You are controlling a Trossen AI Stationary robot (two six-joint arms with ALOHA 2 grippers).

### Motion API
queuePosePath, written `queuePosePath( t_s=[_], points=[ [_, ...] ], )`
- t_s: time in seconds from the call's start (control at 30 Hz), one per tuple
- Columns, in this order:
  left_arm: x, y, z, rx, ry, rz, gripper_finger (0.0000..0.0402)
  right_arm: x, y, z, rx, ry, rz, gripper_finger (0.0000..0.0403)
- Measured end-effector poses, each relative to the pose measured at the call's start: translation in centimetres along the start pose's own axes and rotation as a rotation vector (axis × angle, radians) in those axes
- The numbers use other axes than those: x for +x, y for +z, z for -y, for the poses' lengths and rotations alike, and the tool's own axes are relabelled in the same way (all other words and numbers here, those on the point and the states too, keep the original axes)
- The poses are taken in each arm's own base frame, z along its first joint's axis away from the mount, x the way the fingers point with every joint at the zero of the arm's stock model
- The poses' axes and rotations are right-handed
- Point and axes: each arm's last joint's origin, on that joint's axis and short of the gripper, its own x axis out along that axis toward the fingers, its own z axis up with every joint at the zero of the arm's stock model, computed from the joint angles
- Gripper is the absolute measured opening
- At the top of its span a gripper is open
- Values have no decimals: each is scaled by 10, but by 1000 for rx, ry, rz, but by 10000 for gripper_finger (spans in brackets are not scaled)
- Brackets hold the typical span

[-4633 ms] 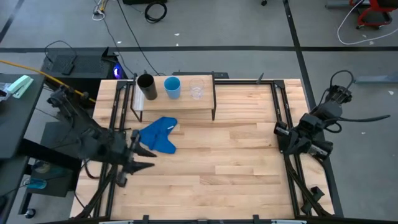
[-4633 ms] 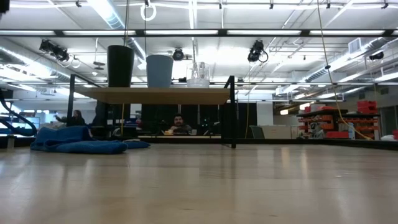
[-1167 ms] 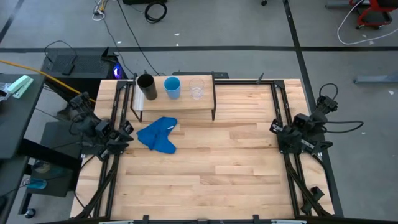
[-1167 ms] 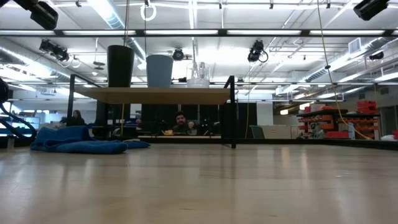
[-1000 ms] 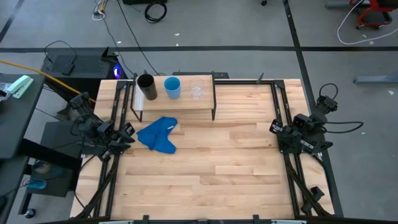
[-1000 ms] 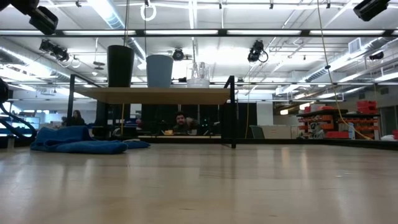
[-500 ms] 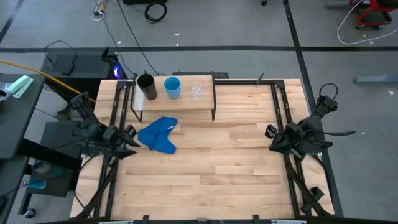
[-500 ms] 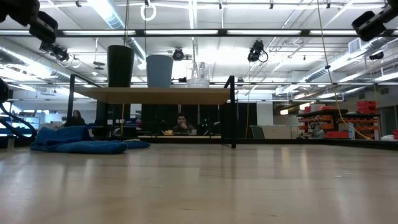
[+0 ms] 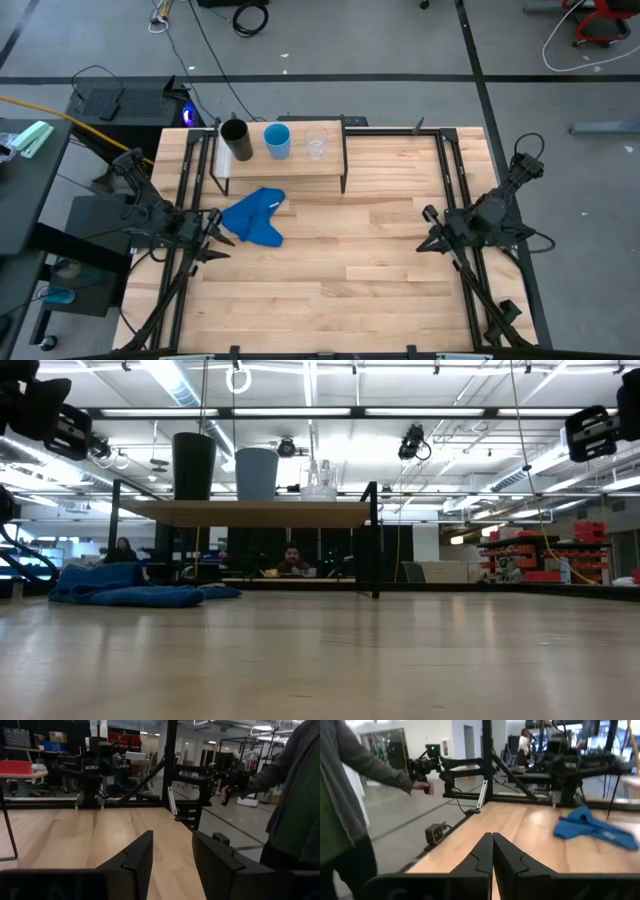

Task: Stack small to large cups/mugs on shelf
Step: Return to Home Position

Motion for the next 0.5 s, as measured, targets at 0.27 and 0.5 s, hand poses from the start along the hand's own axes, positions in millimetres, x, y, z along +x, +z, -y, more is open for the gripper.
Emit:
queuePosePath(
  t_s=[0.27, 0.5],
  points=[
    [0, 0, 0, -4, 1, -1, 138, 3, -3, 0, -81, -6, -42, 12],
    [0, 0, 0, -7, 0, 5, 144, 3, -4, 0, -79, -6, -46, 12]
  ],
)
